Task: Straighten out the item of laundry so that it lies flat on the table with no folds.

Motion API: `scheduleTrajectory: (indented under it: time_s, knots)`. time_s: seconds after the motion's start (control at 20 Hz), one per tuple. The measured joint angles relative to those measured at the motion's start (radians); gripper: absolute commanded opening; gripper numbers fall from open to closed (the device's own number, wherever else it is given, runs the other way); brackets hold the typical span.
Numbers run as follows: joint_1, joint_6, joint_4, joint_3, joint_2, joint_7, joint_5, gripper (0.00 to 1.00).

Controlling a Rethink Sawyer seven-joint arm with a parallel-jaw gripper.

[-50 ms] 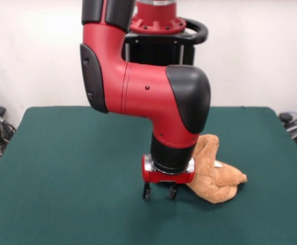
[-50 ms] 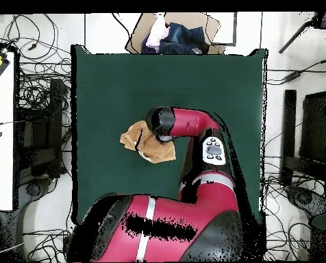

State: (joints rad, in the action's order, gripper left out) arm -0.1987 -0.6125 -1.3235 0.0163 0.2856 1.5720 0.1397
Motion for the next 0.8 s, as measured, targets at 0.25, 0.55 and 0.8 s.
scheduleTrajectory:
  time_s: [0.25, 0.55, 0.8]
  knots:
    - [0.0, -0.009, 0.006, 0.0, -0.002, 0.0, 0.0, 1.0]
    - [0.0, -0.04, 0.025, 0.0, -0.01, 0.0, -0.004, 1.0]
    - [-0.004, -0.053, 0.032, -0.004, -0.013, 0.0, -0.007, 1.0]
